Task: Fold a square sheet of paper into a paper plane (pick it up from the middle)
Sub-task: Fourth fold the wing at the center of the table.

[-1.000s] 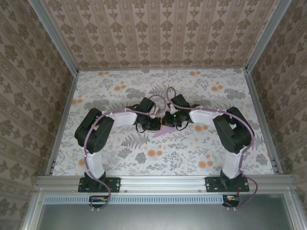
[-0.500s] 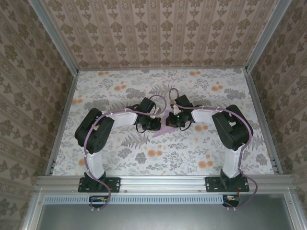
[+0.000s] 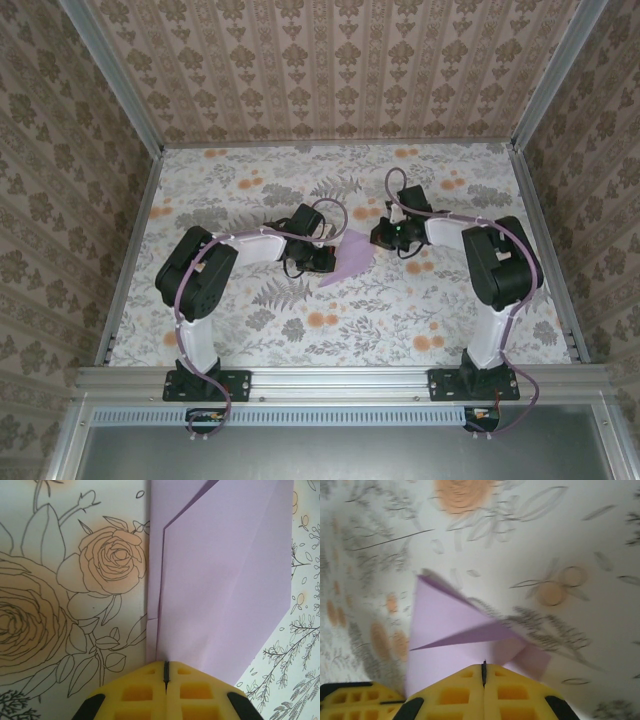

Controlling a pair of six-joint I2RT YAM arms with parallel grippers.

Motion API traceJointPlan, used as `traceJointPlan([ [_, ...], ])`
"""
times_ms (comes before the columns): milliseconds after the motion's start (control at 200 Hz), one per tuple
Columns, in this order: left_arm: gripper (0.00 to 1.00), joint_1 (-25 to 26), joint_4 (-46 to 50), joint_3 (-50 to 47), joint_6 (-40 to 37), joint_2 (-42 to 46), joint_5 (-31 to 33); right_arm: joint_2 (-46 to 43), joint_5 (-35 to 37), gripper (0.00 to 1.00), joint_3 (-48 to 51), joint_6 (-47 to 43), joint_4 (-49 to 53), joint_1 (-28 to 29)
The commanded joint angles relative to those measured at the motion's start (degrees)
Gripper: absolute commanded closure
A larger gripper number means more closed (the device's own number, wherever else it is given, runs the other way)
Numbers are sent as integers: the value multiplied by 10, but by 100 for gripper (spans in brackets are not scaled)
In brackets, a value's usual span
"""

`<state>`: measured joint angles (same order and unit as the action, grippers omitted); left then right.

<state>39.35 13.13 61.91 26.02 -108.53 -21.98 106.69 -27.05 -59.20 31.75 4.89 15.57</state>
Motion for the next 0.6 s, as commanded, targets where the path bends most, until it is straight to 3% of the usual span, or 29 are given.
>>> traceJointPlan([
  [0,100,5,125,-39,-13,-43,72,-33,-14,100,17,13,-34,44],
  [125,100,4,127,-35,-13,-46,70,-3,-18,100,14,37,-56,85],
  [285,100,5,128,-37,-11,-48,70,40,-27,100,-1,42,-66,90],
  [395,100,4,128,-42,-9,-46,72,56,-21,100,-2,32,-62,71],
  [595,100,4,125,-50,-8,-43,71,74,7,100,-6,18,-50,-13],
])
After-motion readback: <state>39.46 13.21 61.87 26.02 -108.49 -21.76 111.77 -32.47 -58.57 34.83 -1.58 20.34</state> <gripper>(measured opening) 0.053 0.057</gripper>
